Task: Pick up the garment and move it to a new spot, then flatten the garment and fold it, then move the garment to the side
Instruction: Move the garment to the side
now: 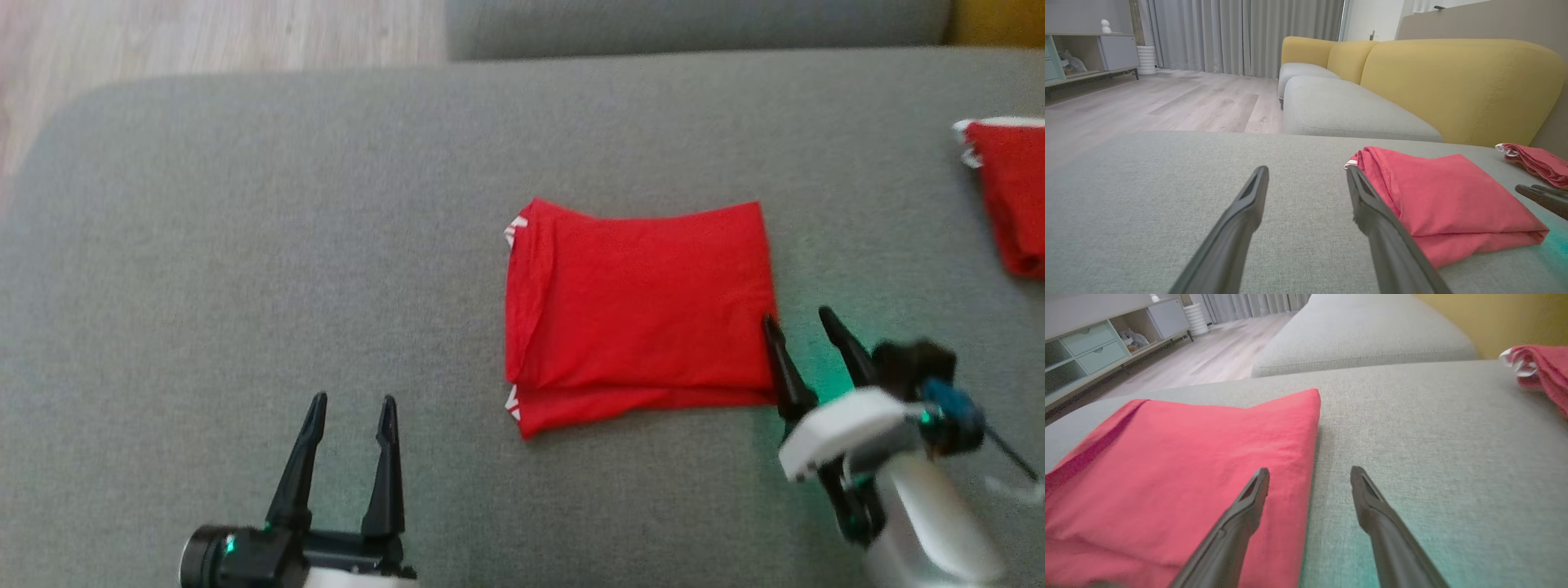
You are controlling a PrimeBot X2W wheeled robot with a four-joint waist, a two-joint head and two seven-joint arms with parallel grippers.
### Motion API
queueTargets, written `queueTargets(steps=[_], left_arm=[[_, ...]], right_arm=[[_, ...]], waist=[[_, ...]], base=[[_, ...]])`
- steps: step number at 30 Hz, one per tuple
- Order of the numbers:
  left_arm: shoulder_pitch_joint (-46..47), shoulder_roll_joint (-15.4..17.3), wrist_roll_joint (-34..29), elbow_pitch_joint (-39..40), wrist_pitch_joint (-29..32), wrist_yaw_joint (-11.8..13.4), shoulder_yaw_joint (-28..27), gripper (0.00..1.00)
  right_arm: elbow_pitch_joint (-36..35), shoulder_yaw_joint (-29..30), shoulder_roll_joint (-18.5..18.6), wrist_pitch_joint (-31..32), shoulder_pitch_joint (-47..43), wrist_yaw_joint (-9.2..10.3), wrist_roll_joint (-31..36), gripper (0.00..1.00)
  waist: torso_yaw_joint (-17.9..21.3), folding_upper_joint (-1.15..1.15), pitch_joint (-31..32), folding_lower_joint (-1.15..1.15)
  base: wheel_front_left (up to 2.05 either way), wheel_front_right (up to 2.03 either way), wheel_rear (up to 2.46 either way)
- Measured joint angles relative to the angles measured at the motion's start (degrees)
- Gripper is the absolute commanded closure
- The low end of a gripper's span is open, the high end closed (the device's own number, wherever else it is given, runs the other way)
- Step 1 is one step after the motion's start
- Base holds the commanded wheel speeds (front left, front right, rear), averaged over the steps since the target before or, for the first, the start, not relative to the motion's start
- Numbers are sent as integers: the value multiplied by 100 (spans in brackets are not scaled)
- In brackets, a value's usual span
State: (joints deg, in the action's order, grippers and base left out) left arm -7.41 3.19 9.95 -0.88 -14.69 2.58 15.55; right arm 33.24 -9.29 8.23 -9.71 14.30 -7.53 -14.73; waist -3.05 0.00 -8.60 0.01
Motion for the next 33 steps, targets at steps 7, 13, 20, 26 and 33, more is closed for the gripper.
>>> queueTargets(steps=[7, 13, 20, 26, 33], left_arm=[[266, -1, 0, -75, 0, 51, 121, 0], [346, -1, 14, -77, -1, 155, 138, 0], [567, -2, 14, -36, -1, 203, 158, 0], [860, -3, -2, -27, -1, 190, 158, 0], [1248, -5, -111, -63, -1, 137, 156, 0]], right_arm=[[597, -394, 163, 485, 612, 0, -441, 100], [598, -571, 408, 248, 876, 0, -635, 100], [247, -331, 1326, 160, 1276, 0, -355, 100], [-218, 233, 2041, 197, 1731, 0, -38, 100], [-611, 826, 2564, 488, 2052, 0, 74, 100]], waist=[[-116, 0, -357, 0], [-90, 0, -581, 0], [164, 0, -841, -1], [409, 0, -1205, 0], [628, 0, -1666, 0]], base=[[0, 0, 0], [0, 0, 0], [0, 0, 0], [0, 0, 0], [0, 0, 0]])
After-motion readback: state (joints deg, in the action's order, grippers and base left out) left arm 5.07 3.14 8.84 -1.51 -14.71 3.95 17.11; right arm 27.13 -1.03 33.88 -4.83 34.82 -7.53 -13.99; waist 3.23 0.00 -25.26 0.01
